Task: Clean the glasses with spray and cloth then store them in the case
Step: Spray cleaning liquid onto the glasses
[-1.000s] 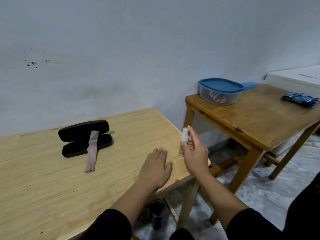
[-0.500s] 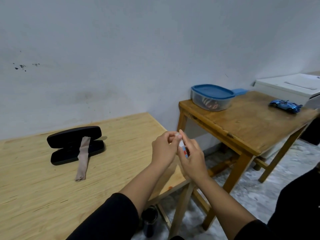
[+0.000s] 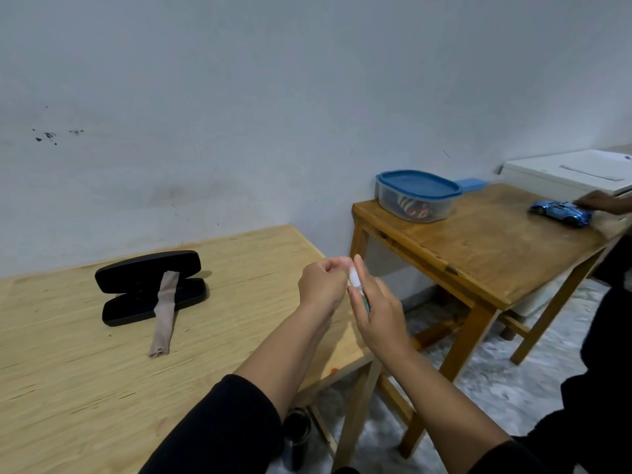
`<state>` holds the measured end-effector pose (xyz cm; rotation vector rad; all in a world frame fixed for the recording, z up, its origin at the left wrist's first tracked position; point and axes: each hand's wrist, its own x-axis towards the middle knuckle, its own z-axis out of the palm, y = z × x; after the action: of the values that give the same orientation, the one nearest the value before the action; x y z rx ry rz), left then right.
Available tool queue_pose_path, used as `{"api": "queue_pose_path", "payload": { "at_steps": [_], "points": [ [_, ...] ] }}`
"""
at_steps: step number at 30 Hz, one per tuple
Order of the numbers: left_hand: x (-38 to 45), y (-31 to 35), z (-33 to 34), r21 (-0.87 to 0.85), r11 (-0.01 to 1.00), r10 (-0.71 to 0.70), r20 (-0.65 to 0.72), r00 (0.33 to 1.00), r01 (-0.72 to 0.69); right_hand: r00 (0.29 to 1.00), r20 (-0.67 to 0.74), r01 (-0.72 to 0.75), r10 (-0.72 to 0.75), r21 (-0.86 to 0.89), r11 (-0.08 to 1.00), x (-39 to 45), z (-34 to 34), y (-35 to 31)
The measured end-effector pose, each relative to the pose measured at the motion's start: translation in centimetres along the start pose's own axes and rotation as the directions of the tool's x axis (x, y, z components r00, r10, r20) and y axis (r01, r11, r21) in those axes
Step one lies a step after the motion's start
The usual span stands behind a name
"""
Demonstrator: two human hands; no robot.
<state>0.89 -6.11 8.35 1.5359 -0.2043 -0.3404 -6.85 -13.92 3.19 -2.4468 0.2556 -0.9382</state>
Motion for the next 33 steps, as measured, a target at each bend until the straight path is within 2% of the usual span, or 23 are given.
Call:
{"api": "queue_pose_path", "payload": {
  "at_steps": [2, 4, 7, 10, 13, 16, 18, 33],
  "points": [
    [1.4, 1.2, -1.1, -0.012, 0.998, 0.051, -0.147, 0.988, -0.054, 1.000, 0.021, 0.022, -0.022, -0.029, 0.999, -1.2, -0.2, 0.5],
    [2.2, 2.4, -2.6, 0.137, 0.978, 0.187, -0.214, 0.959, -0.160, 0.999, 0.045, -0.012, 0.012, -0.001, 1.000, -2.8, -0.5, 1.0],
    [1.7, 1.7, -3.5, 0.288, 0.913, 0.324, -0.084, 0.942, -0.288, 0.998, 0.024, -0.059, 0.058, 0.059, 0.997, -3.2, -0.8, 1.4],
    [0.8, -2.0, -3.1, 0.367, 0.862, 0.354, 0.057, 0.934, -0.349, 0.998, 0.012, -0.063, 0.062, 0.106, 0.992, -2.2, -0.8, 1.0],
    [-0.2, -4.8, -2.6, 0.412, 0.853, 0.308, 0.103, 0.946, -0.322, 0.997, 0.028, -0.076, 0.072, 0.134, 0.988, -1.6, -1.0, 0.7],
    [-1.1, -6.4, -2.1, 0.358, 0.908, 0.215, 0.050, 0.975, -0.218, 0.995, 0.008, -0.102, 0.102, 0.132, 0.986, -1.5, -1.2, 1.0],
    [-1.2, -7.0, -1.9, 0.366, 0.910, 0.189, 0.048, 0.981, -0.194, 0.994, 0.003, -0.113, 0.113, 0.124, 0.986, -1.5, -1.2, 1.1],
    [-0.9, -8.2, -1.6, 0.469, 0.864, 0.176, 0.062, 0.982, -0.185, 0.995, -0.005, -0.101, 0.102, 0.101, 0.990, -1.2, -0.8, 0.3]
  ]
}}
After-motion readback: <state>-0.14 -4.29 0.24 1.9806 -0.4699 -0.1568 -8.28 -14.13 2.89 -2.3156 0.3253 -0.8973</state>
